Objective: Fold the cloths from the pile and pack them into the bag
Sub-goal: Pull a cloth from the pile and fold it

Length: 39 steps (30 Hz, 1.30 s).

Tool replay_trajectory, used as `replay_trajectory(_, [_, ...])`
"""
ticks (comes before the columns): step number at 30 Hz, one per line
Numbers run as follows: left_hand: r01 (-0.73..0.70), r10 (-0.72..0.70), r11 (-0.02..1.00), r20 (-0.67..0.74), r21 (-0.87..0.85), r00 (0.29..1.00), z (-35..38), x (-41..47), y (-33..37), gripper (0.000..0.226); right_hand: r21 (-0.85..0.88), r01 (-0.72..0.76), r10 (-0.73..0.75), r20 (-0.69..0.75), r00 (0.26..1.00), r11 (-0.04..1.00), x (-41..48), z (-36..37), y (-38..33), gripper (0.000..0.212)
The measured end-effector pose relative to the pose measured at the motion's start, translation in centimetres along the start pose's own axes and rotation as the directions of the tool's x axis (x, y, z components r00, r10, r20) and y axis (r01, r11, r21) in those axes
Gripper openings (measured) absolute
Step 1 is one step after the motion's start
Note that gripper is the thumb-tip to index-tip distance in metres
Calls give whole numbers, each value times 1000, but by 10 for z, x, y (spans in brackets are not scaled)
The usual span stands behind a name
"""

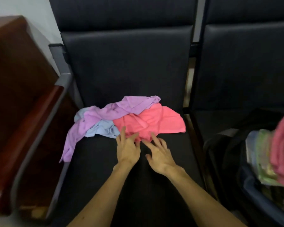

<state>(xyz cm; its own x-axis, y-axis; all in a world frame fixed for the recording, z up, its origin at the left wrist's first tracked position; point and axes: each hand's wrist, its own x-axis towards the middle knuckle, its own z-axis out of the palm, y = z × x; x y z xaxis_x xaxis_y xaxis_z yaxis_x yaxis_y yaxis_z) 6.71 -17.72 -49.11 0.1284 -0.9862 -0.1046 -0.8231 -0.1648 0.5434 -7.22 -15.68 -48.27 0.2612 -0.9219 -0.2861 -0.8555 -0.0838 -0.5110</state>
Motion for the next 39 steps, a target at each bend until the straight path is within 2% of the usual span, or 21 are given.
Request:
replay_trajectory(2, [-49, 46, 993, 24, 105, 999, 7, 13, -9, 35, -116, 7, 0, 54, 999, 993, 17, 8, 1, 62])
replay_trajectory(4, [-51, 42, 983, 53, 177, 998, 12, 22, -16, 40, -211, -2, 11, 44, 999, 977, 31, 12, 5, 63])
replay_trajectory(8, [-32, 28, 982, 21, 185, 999, 17, 27, -23, 43, -198, -29, 29, -4, 1000, 980, 42, 16, 12, 70])
replay_trajectory(10, [-36, 45, 992, -73, 120, 996, 17, 26, -25, 32, -181, -27, 27, -3, 1000, 983, 39, 14, 12, 69])
replay_trajectory(13, [-51, 27, 993, -213, -109, 977, 6, 15, -24, 13, -105, -55, 54, -13, 998, 993, 28, 9, 13, 62])
replay_trajectory(16, [3, -89, 946, -253, -324, 963, -21, -4, -14, 17, 25, -105, 105, -18, 994, 994, 7, 8, 8, 43])
replay_trajectory(19, [4, -114, 874, -197, -486, 974, -44, -32, 1, 14, 90, -162, 156, 67, 985, 983, -32, 7, -4, 29])
replay_trajectory(22, [-7, -47, 862, -95, -507, 994, -52, -67, 12, 18, 119, -193, 165, 209, 964, 974, -73, 2, -14, 33])
replay_trajectory(25, [-40, 30, 852, -27, -522, 999, -67, -107, 19, 18, 145, -202, 124, 420, 899, 969, -112, -17, -29, 30])
replay_trajectory(27, [-43, 62, 830, 15, -557, 998, -85, -126, 23, 27, 144, -186, 96, 478, 873, 972, -132, -32, -41, 35])
replay_trajectory(30, [-10, 77, 781, 80, -625, 994, -120, -146, 33, 38, 168, -183, 93, 436, 895, 969, -157, -56, -60, 40])
replay_trajectory(32, [-2, 114, 738, 122, -674, 986, -150, -166, 44, 22, 191, -150, 65, 391, 918, 970, -179, -74, -76, 48])
replay_trajectory(34, [1, 173, 653, 151, -757, 973, -179, -181, 59, 12, 221, -108, 19, 372, 928, 969, -196, -91, -90, 49])
replay_trajectory(37, [-44, 233, 554, 104, -831, 967, -223, -201, 87, 15, 319, -61, -49, 325, 944, 946, -225, -123, -114, 53])
replay_trajectory(39, [-114, 272, 534, 43, -838, 961, -254, -216, 110, 17, 422, 24, -116, 194, 974, 906, -247, -148, -128, 50])
